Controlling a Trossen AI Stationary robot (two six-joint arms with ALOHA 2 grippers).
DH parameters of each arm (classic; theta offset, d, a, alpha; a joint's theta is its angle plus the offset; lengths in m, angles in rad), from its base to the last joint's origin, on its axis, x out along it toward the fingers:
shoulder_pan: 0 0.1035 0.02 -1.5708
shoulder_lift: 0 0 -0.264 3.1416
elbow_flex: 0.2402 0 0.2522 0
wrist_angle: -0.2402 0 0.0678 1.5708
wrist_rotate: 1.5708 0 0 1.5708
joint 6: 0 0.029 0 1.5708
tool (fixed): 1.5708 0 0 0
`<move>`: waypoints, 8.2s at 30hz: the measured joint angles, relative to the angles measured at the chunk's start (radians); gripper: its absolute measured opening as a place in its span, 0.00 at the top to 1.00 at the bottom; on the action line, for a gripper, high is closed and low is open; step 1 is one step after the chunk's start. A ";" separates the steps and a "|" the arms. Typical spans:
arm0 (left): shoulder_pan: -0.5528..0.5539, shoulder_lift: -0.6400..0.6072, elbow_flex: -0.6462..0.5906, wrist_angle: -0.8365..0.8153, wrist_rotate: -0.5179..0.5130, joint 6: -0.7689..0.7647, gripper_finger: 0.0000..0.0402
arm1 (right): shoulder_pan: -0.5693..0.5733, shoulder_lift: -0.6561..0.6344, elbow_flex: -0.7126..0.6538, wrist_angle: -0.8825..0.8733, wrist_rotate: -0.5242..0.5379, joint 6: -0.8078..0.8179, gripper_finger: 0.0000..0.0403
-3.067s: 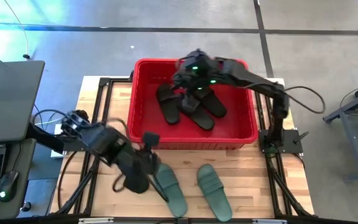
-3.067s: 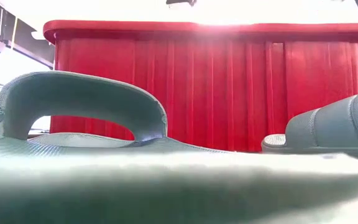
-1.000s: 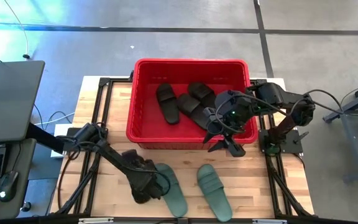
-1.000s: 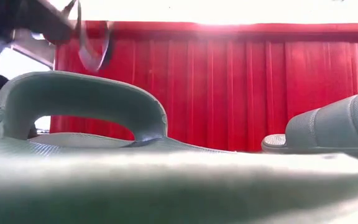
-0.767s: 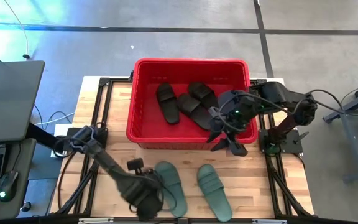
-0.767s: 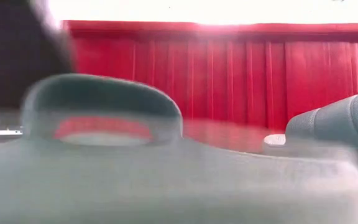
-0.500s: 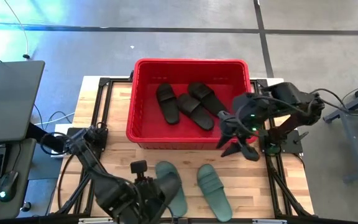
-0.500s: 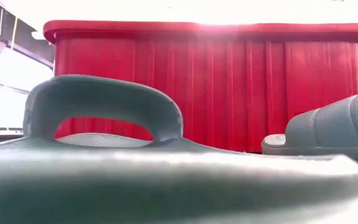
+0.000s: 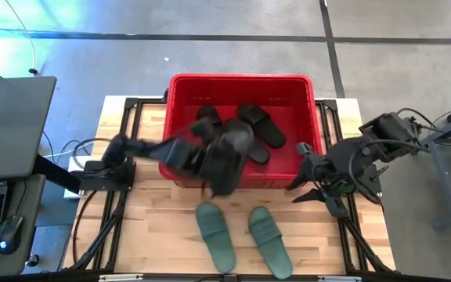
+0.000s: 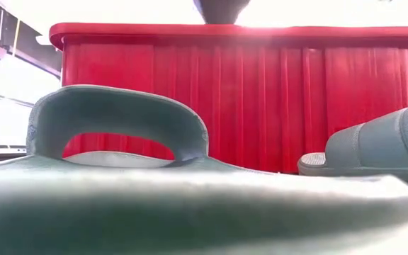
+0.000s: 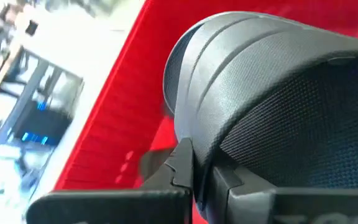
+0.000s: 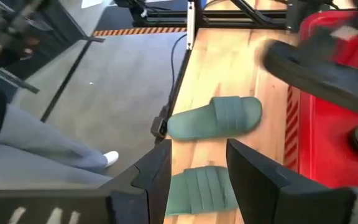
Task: Pick and place slides into bin
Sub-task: Put the black slide into the red bin, then put the green slide into the red bin
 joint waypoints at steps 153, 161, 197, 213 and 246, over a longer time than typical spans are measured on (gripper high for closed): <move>-0.057 -0.066 0.000 -0.030 0.390 -0.017 0.61 | 0.236 -0.219 -1.186 1.068 0.597 -0.061 0.99; -0.146 -0.140 0.000 -0.026 0.234 -0.038 0.61 | 0.241 -0.476 -1.116 1.131 0.907 -0.716 1.00; -0.162 -0.172 0.000 0.278 -0.056 0.009 0.61 | -0.723 0.286 -1.091 1.824 -0.123 -1.288 0.98; -0.162 -0.172 0.000 0.262 -0.001 0.008 0.61 | -0.665 0.431 -0.919 1.568 -0.195 -1.053 0.65; -0.463 -0.185 0.000 0.088 0.232 0.071 0.61 | -0.601 0.328 0.065 0.131 -0.174 -0.572 0.62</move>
